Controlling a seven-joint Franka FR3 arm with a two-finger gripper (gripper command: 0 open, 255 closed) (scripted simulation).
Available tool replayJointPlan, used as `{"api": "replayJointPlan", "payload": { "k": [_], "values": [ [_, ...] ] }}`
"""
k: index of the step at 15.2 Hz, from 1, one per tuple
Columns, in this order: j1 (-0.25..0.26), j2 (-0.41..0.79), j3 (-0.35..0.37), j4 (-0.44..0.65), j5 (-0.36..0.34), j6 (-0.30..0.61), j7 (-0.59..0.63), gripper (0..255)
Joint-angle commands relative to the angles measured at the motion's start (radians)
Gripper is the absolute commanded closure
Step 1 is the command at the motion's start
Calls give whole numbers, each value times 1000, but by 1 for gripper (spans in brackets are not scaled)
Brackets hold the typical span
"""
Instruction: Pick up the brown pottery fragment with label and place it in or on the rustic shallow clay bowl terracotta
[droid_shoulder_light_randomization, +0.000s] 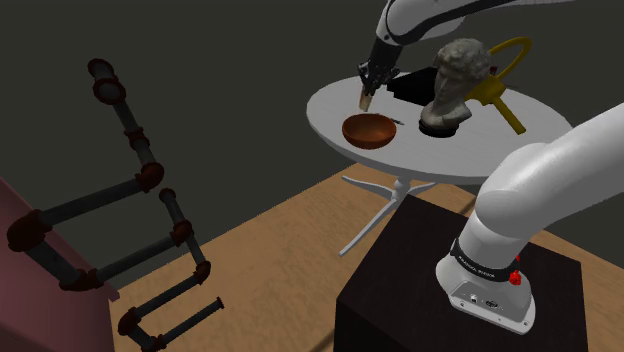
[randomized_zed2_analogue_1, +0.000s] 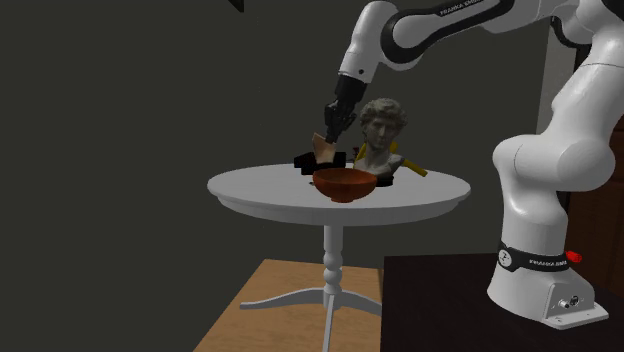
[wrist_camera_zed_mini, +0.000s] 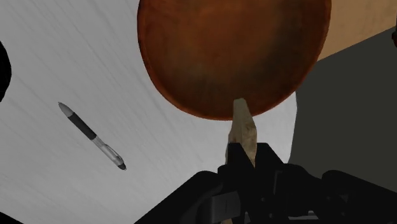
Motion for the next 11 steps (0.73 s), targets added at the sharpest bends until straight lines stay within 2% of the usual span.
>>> {"api": "replayJointPlan", "payload": {
  "k": [1,5,11],
  "values": [
    [-2,-68,33,-53,-7,-17,37,255],
    [0,-196,93,-135,-3,-69,94,255],
    [-5,-183,87,-208,-12,16,99,255]
  ]
}}
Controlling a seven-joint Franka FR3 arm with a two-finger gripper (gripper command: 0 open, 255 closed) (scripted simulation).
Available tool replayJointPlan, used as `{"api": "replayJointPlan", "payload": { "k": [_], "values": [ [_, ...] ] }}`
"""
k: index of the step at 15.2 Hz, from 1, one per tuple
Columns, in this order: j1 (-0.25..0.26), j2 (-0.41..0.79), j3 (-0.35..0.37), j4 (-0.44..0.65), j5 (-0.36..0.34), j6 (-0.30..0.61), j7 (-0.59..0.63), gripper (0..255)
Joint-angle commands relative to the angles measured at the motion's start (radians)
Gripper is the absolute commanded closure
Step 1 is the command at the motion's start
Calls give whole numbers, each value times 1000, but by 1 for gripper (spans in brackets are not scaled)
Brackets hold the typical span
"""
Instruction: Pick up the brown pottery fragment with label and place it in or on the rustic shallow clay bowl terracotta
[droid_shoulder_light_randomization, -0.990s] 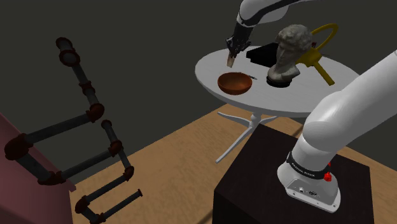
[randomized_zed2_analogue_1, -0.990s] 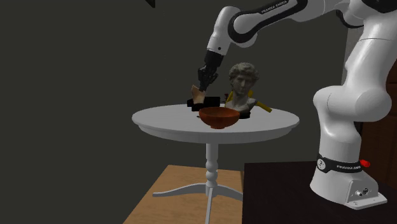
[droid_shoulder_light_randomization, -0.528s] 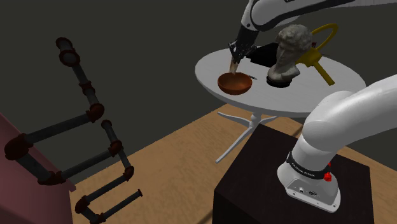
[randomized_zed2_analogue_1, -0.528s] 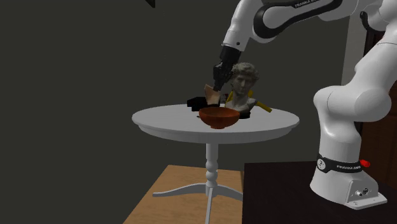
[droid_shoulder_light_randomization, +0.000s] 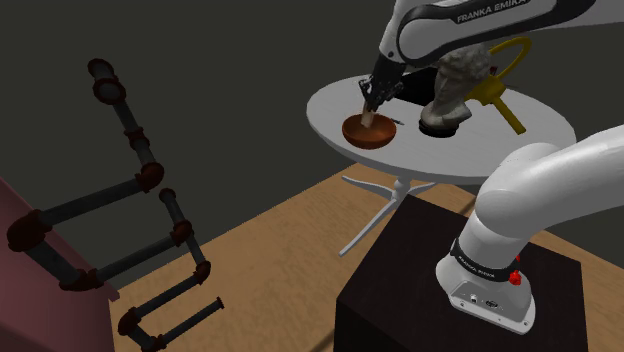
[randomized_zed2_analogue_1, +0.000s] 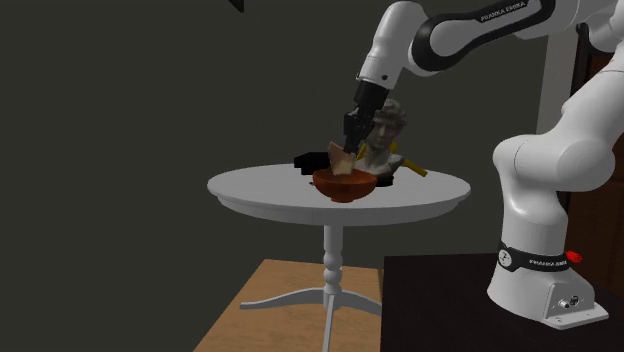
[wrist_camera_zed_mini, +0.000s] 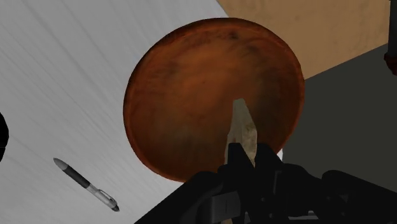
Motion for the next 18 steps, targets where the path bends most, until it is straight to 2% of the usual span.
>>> {"api": "replayJointPlan", "payload": {
  "k": [1,9,16,17,18],
  "values": [
    [-2,3,-1,-26,-3,30,3,255],
    [-10,39,-9,-111,-18,151,11,255],
    [-10,39,-9,-111,-18,151,11,255],
    [-10,36,-9,-112,-18,149,11,0],
    [-11,34,-9,-113,-18,147,11,0]
  ]
}}
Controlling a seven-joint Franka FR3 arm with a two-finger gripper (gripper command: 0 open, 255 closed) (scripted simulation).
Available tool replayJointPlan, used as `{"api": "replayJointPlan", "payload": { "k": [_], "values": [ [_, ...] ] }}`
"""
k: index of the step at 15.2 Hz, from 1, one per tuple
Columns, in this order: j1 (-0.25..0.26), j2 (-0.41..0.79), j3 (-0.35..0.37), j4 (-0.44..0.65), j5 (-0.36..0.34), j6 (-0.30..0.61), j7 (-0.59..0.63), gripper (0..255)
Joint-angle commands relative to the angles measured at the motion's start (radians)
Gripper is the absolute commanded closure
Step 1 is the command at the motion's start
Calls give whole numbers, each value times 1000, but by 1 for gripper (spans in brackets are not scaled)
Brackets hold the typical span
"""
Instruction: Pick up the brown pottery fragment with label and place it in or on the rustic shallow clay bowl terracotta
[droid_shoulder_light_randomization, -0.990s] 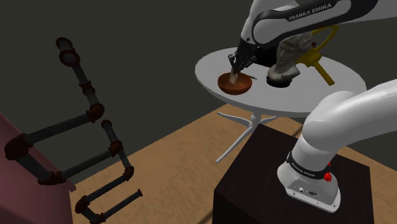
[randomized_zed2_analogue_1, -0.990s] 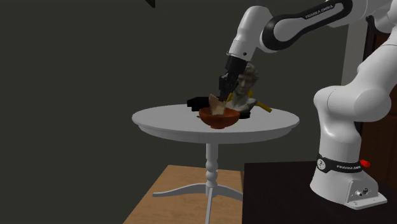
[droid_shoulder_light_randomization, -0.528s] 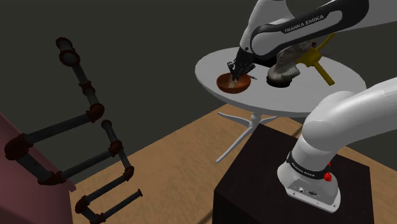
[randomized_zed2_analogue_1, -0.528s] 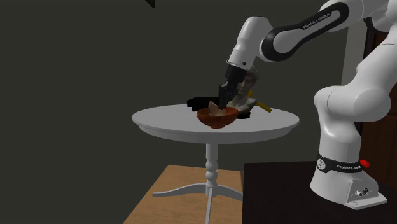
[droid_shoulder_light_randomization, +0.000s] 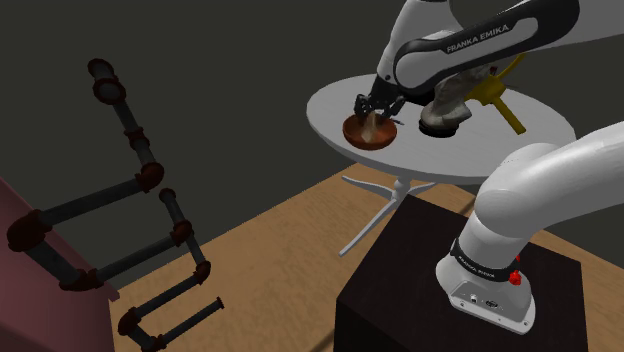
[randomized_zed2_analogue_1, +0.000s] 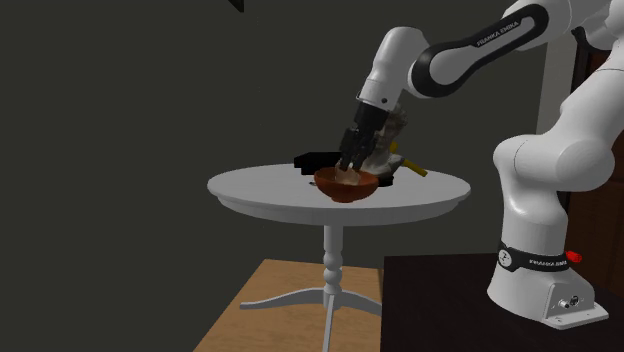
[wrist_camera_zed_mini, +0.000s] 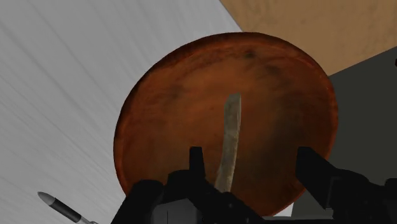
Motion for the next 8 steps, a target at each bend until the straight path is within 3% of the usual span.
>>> {"api": "replayJointPlan", "payload": {
  "k": [1,4,8],
  "values": [
    [0,0,0,-1,0,-1,0,0],
    [0,5,-1,0,0,3,0,0],
    [5,-101,17,57,16,-161,-5,0]
  ]
}}
